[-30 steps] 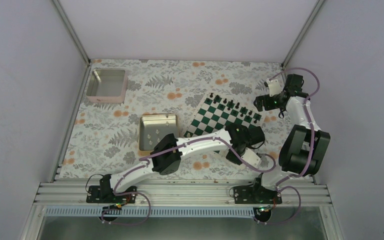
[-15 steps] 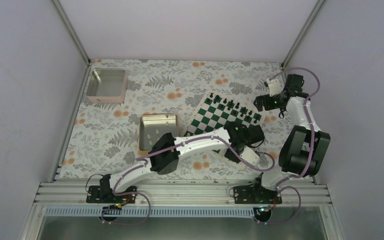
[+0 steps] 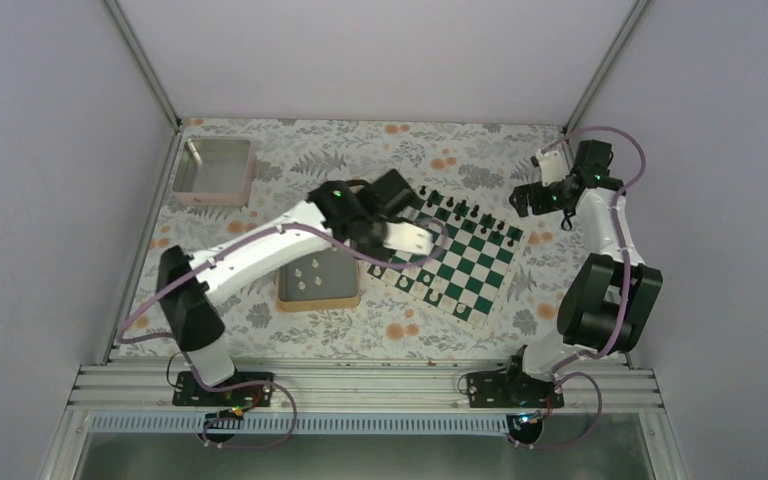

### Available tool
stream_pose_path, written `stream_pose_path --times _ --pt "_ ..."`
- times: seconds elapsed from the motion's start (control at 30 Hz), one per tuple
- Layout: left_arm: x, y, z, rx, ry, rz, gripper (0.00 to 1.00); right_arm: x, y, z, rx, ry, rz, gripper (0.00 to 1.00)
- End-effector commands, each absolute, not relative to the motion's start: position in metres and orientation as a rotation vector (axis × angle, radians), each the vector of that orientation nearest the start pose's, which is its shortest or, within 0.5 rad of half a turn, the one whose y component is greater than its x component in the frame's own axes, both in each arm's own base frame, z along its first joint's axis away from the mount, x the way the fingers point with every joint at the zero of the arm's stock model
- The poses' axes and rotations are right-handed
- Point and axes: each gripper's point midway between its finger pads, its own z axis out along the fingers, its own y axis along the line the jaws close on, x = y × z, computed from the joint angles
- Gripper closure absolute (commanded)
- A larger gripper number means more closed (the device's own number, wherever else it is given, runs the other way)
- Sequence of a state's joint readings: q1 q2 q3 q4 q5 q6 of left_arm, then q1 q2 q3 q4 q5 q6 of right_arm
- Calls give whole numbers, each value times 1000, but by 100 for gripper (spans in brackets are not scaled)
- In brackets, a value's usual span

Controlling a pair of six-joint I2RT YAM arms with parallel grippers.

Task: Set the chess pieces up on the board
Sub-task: Place the chess piece on the chessboard, then pick up the chess piece from the storage box.

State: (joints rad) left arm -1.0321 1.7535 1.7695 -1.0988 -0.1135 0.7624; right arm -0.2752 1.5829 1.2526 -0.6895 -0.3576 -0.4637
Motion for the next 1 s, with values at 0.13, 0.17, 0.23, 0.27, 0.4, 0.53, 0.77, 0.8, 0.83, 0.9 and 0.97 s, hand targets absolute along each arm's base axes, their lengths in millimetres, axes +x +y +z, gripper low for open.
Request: stream_pose_path --times 0.13,0.17,0.23,0.27,0.4,0.53,0.77,0.8,0.83,0.9,0.97 --pt "299 -247 166 -2387 -2672 -154 60 410 -24 176 -462 2431 210 0" --pt "306 -235 161 -2340 -2711 -179 60 410 -16 177 -497 2433 219 0" --pt "322 -212 157 -2240 -2812 -224 60 407 9 180 -605 2430 237 0" --pt "331 -201 158 -2184 -2872 -232 60 406 24 181 -668 2424 235 0" --pt "364 -143 169 -1925 -3140 -277 45 397 101 188 -962 2368 187 0" --pt "378 -88 186 -1681 -3371 -237 26 382 189 206 -1215 2243 258 0" --pt "373 -20 179 -1284 -3581 -233 0 319 329 169 -1675 2062 335 6" --pt "373 -14 180 -1239 -3607 -239 0 310 344 160 -1723 2050 345 8" --pt "373 -7 181 -1183 -3636 -247 0 303 358 150 -1765 2044 357 12" --pt "376 8 184 -1055 -3697 -264 0 294 380 132 -1826 2043 377 16" --pt "377 22 191 -942 -3754 -293 0 291 398 118 -1857 2047 400 20"
